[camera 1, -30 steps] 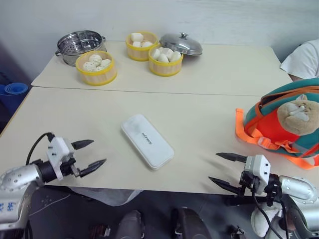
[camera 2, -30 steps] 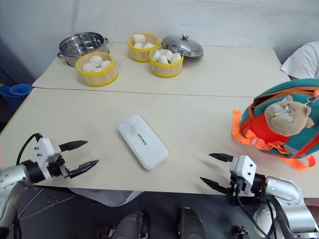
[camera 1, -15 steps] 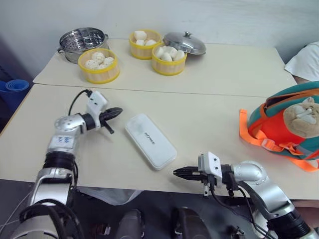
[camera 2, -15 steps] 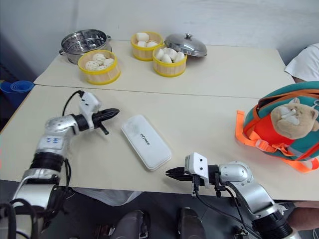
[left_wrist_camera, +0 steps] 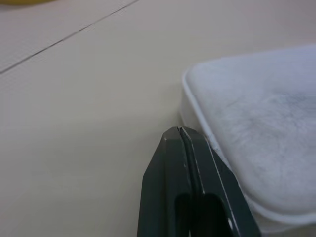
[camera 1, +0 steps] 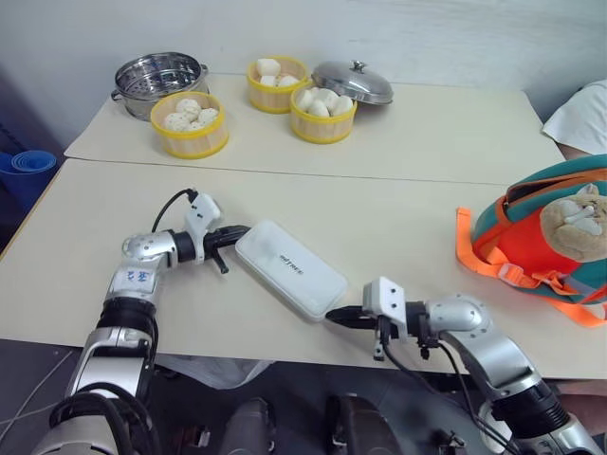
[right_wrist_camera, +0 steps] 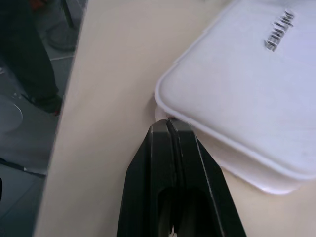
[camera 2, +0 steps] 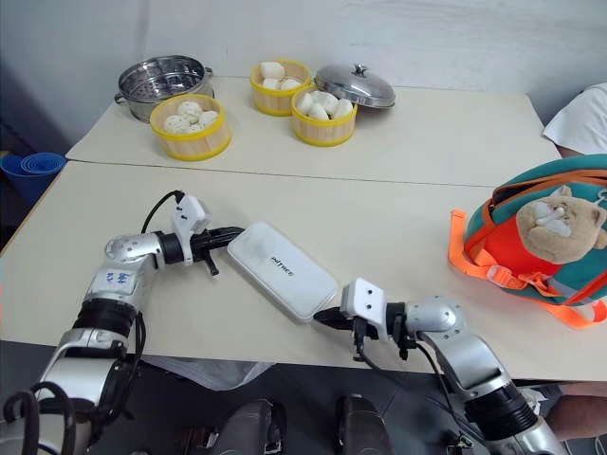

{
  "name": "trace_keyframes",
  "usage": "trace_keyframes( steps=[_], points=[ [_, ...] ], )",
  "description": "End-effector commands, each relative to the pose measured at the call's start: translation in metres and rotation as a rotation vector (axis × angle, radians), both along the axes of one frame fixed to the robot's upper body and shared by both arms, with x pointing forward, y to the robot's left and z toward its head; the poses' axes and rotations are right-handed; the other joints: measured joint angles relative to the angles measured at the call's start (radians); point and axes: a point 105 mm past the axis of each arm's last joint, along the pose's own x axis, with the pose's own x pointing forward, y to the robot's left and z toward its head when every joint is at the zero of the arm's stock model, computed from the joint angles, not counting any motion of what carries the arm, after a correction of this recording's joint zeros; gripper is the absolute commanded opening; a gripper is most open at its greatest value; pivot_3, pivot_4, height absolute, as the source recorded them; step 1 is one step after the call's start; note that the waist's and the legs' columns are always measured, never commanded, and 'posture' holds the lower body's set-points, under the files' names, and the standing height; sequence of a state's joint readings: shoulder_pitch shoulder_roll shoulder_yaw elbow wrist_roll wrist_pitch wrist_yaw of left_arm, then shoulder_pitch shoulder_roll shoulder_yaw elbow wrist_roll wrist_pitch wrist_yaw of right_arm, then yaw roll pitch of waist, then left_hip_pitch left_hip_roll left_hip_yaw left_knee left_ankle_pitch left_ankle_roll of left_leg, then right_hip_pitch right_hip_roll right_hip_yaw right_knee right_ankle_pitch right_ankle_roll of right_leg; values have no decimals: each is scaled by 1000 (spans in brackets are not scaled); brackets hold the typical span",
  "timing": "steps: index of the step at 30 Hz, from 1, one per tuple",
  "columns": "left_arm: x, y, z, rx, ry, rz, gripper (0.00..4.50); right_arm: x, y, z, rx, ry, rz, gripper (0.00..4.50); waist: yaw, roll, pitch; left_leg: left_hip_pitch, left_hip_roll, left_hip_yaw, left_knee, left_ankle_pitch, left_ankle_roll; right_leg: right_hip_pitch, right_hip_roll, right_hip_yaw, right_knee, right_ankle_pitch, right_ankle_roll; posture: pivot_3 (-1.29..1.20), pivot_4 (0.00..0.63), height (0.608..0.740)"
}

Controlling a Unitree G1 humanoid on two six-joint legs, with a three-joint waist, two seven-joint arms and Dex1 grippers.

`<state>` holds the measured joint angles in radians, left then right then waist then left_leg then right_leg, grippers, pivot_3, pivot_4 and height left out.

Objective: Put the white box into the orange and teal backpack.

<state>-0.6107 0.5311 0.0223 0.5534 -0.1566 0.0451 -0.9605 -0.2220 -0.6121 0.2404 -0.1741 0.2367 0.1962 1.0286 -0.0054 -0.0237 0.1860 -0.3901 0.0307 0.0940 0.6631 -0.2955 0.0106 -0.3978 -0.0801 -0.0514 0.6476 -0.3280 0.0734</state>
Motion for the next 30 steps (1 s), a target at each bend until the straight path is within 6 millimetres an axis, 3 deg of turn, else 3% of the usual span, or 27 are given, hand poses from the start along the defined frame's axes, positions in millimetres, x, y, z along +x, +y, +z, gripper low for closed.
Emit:
trace_keyframes(
  steps=[1,10,13,16,18,20,23,28,29,30],
  points=[
    [-32,-29,-4,1,20,-170,21,16,-18,28,29,-101,-75,0,0,0,0,0,0,0,0,0,0,0,0,0,0,0,0,0,150,740],
    [-67,-44,-6,-58,80,-193,21,28,-66,22,-122,-113,-186,0,2,0,0,2,0,-2,-1,-2,2,4,-1,0,-2,0,0,0,150,740],
    [-64,-21,-3,-73,159,-79,21,28,-86,7,-265,-103,-206,0,1,0,0,2,0,-2,-1,-2,2,3,-1,0,-2,0,0,0,150,740],
    [-68,-1,2,-148,254,-27,554,27,-97,5,-263,-80,-254,0,-3,0,0,3,1,-2,-1,-2,2,3,-1,0,-1,0,0,0,150,740],
    [-68,16,-6,-176,429,103,1091,27,-100,4,-262,-71,-269,0,-3,1,0,3,1,-2,-1,-2,2,3,-1,0,-1,0,0,0,150,740],
    [-77,20,-8,-231,625,119,1742,26,-104,3,-269,-59,-278,0,-3,0,0,4,1,-2,-1,-2,2,4,-1,0,-1,0,0,0,150,740],
    [-84,13,1,-355,870,90,2608,25,-108,1,-290,-54,-278,0,4,0,0,4,0,-3,-1,-2,1,6,-1,-1,-1,0,0,0,150,740],
    [-72,-6,5,-494,1029,71,4084,30,-107,4,-278,-87,-291,0,5,0,0,4,-1,-4,0,-1,1,6,-2,-1,-1,0,0,0,150,740],
    [-62,-13,1,-492,1039,110,4382,32,-104,4,-277,-94,-290,0,4,0,0,4,-2,-3,0,-1,1,6,-2,-1,-1,0,0,0,150,740],
    [-55,-19,-4,-481,1048,139,4382,34,-104,2,-291,-100,-298,0,6,0,0,4,-2,-3,0,-1,1,6,-2,-1,-1,0,0,0,150,740]
  ],
)
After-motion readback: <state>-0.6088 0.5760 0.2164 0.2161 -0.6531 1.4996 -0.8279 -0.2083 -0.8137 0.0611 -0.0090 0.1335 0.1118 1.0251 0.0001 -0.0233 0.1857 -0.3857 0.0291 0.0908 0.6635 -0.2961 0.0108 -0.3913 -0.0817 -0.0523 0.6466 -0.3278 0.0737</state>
